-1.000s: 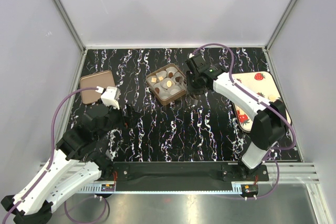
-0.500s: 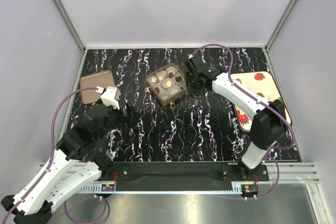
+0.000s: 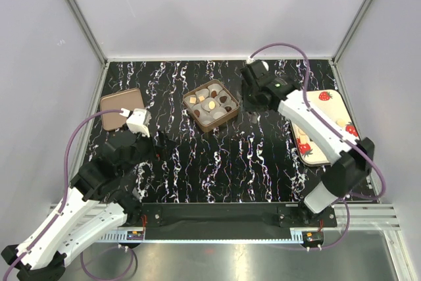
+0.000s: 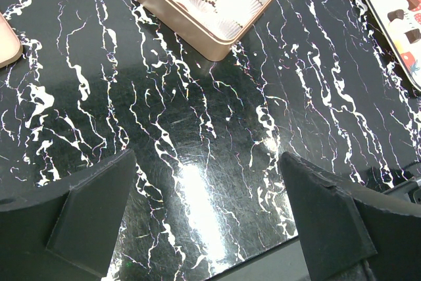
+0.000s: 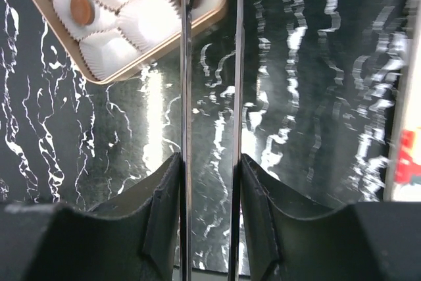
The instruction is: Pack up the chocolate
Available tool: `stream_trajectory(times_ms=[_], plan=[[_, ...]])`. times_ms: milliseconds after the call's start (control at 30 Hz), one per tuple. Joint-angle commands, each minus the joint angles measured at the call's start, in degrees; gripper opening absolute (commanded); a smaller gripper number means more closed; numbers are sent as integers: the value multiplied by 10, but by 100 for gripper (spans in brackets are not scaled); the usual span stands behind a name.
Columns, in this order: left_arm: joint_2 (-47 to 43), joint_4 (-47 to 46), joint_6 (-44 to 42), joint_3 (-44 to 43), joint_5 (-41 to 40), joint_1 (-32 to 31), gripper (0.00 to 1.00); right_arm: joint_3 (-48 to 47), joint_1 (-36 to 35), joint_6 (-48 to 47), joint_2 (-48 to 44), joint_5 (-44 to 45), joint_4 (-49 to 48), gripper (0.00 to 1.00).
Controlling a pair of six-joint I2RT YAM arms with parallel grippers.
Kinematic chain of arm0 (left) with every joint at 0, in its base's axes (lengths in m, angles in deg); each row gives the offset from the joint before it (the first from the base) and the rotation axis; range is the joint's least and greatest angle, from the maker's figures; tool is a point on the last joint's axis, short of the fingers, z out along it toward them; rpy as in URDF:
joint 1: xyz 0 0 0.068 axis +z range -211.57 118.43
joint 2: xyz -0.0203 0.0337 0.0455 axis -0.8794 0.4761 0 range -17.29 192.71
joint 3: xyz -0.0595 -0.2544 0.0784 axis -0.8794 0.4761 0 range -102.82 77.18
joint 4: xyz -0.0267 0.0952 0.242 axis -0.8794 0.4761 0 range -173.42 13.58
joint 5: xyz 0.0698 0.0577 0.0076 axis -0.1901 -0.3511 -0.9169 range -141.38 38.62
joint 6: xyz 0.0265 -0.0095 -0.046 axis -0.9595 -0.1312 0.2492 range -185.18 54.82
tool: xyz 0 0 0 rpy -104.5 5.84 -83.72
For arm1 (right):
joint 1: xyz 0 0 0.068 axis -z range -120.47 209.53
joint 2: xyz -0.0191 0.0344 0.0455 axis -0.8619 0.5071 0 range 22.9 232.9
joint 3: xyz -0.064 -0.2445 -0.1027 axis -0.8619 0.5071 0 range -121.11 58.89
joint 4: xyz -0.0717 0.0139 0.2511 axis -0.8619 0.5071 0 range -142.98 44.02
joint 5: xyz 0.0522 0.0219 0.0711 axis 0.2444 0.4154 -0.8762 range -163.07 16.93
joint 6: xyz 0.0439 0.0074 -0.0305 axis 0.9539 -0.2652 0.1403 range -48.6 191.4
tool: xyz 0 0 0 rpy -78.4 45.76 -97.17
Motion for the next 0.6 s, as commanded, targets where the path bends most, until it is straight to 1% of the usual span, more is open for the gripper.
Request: stream_trajectory(times_ms=[0, 67, 100, 167, 200, 233, 300, 333, 400, 500, 567], plan=[[-8, -24, -6, 2, -2, 1, 99, -6, 32, -7, -67, 57, 39, 45], [-8, -25, -6, 2, -1, 1, 99, 16, 65, -7, -97, 48, 46, 45], [-8, -25, -6, 2, 0, 1, 99, 41, 109, -7, -121, 30, 40, 45], [-8, -25, -6, 2, 1, 1, 99, 67, 146, -11, -146, 11, 32, 45], [-8, -25, -6, 2, 1, 1, 99, 89, 182, -11, -166, 0, 26, 45], [-10, -25, -6, 2, 1, 1, 99, 97, 195, -12, -174, -1, 25, 45], [-9, -25, -6, 3, 2, 1, 99, 119, 222, -16, -184, 3, 24, 46], [-10, -25, -6, 3, 3, 1, 99, 126, 250, -20, -186, -2, 22, 46], [-10, -25, -6, 3, 4, 1, 99, 146, 275, -24, -182, -18, 16, 46], [-8, -25, -6, 4, 5, 1, 99, 167, 319, -22, -179, -17, 7, 46], [-6, -26, -6, 4, 6, 1, 99, 178, 366, -17, -179, -23, -3, 46]])
